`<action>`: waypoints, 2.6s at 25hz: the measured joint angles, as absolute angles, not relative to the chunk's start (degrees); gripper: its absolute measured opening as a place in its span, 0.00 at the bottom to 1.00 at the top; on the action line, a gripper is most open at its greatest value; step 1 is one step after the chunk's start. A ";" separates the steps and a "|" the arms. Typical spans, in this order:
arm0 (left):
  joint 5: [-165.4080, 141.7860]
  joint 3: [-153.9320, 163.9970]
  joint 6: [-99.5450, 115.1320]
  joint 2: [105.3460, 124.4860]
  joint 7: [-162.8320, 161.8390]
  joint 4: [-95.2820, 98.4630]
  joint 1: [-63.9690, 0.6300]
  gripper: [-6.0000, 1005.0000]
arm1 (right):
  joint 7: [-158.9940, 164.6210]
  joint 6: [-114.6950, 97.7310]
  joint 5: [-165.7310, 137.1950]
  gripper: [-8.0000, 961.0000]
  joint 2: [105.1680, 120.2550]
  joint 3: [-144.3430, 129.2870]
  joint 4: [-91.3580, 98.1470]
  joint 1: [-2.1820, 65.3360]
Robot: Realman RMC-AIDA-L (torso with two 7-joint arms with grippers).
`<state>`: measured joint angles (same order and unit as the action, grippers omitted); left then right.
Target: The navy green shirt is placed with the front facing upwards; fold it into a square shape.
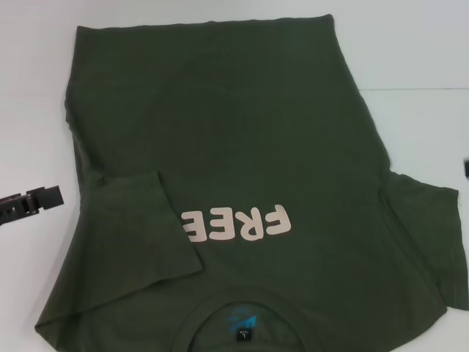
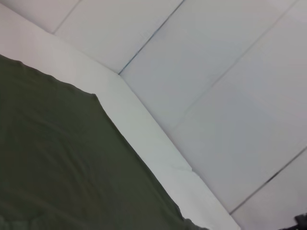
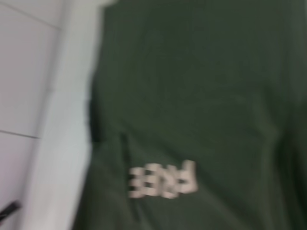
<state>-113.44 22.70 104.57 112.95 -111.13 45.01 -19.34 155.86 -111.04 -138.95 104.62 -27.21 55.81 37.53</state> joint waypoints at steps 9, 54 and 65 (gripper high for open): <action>-116.24 23.81 104.23 112.14 -110.46 45.00 -20.18 0.91 | 157.18 -109.10 -154.09 0.92 105.02 -27.39 54.00 36.84; -119.36 24.64 104.67 111.89 -108.63 44.55 -21.30 0.90 | 152.51 -88.68 -154.69 0.92 107.73 -28.91 37.85 37.35; -119.45 24.63 104.68 111.89 -108.64 44.55 -21.54 0.90 | 152.19 -87.95 -154.84 0.92 108.21 -29.00 37.82 37.46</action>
<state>-119.45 24.63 104.68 111.89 -108.64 44.56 -21.54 152.19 -87.95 -154.84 108.21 -29.00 37.82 37.46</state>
